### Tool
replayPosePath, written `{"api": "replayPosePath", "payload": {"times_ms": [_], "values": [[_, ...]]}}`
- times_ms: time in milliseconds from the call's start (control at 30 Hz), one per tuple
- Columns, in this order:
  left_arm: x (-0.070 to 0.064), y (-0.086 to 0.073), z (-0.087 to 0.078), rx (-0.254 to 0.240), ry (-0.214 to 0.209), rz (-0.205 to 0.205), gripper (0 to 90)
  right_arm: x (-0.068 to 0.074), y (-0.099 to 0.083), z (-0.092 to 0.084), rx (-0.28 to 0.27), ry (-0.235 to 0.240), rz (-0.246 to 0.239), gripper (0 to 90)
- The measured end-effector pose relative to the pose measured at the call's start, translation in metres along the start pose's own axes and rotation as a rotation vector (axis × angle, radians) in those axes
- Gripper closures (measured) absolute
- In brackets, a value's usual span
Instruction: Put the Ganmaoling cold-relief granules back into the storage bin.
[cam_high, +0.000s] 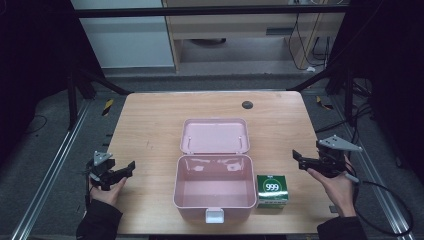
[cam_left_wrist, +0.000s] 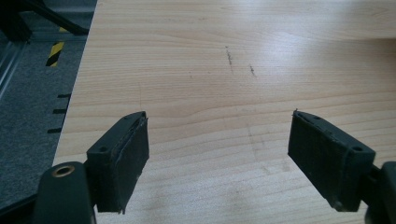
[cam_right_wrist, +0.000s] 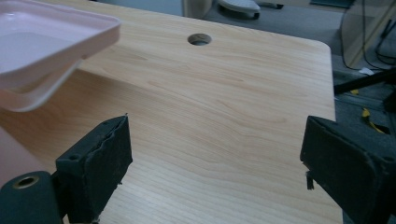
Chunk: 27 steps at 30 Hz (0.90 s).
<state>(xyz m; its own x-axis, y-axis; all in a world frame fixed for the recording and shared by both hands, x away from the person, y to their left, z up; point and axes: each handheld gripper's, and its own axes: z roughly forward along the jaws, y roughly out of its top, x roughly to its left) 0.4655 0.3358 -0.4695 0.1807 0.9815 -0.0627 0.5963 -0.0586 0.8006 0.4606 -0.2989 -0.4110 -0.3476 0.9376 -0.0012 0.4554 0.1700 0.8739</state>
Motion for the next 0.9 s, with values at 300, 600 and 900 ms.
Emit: {"api": "replayPosePath", "payload": {"times_ms": [300, 600, 900], "values": [[-0.001, 0.000, 0.002, 0.013, -0.004, 0.010, 19.7, 0.011, 0.035, -0.009, 0.015, 0.093, -0.134, 8.2], [-0.002, 0.000, 0.002, 0.015, -0.004, 0.015, 19.8, 0.022, 0.062, -0.017, 0.053, 0.139, -0.239, 7.1], [-0.003, 0.001, 0.003, 0.021, -0.006, 0.024, 20.0, 0.036, 0.077, -0.015, 0.140, 0.215, -0.369, 5.3]]}}
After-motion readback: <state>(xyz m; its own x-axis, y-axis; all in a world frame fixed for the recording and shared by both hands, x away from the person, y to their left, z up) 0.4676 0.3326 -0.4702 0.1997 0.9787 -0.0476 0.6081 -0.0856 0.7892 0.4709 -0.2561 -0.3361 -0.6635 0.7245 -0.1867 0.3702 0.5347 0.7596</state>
